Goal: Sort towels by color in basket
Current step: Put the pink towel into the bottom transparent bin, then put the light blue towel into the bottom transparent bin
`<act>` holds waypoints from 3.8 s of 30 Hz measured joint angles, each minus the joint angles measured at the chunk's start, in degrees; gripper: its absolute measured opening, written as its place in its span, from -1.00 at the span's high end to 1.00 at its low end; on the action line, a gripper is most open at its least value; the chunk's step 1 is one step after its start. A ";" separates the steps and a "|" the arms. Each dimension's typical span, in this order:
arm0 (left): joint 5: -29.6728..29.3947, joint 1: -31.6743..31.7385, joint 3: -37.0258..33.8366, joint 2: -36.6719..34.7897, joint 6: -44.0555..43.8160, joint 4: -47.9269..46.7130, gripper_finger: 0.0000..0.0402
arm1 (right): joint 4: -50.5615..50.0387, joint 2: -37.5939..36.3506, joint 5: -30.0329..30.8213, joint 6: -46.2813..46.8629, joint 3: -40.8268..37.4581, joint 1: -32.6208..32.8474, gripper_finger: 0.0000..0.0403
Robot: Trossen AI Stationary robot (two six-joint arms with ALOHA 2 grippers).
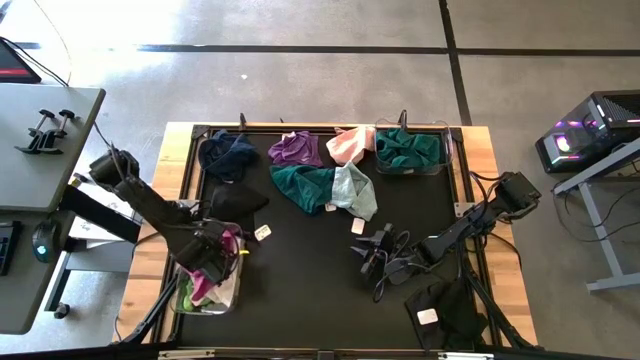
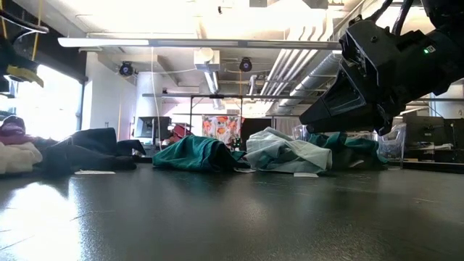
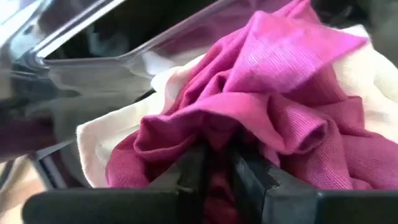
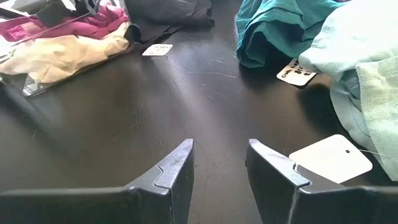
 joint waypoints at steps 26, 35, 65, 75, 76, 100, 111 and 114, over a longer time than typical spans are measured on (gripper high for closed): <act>-38.23 2.27 25.43 -0.98 38.70 4.94 0.82 | -0.42 0.29 0.00 0.50 0.04 0.11 0.32; -31.09 13.44 8.43 -0.75 62.85 44.58 0.82 | 0.45 3.30 -0.15 1.63 0.04 -0.21 0.32; -21.66 30.29 -6.14 6.45 102.16 96.49 0.82 | -30.47 -3.34 -19.66 -30.59 14.36 -24.15 0.01; -13.92 43.33 -6.17 6.45 111.60 101.27 0.82 | -28.15 -2.09 -30.29 -41.20 13.95 -37.73 -0.30; -13.82 43.99 -6.24 6.45 110.83 101.26 0.82 | -28.21 -1.25 -30.74 -41.34 13.94 -38.60 -0.29; -10.76 34.29 -8.70 9.66 124.35 112.07 0.82 | -26.57 -1.27 -44.22 -47.72 13.54 -36.06 0.92; 1.16 33.99 -8.61 10.56 134.72 119.31 0.69 | 17.01 -6.12 -53.19 -51.88 -3.22 -28.64 0.95; 1.28 33.99 -8.58 11.78 136.68 120.02 0.53 | 26.44 -5.91 -53.31 -50.28 -4.44 -29.67 0.92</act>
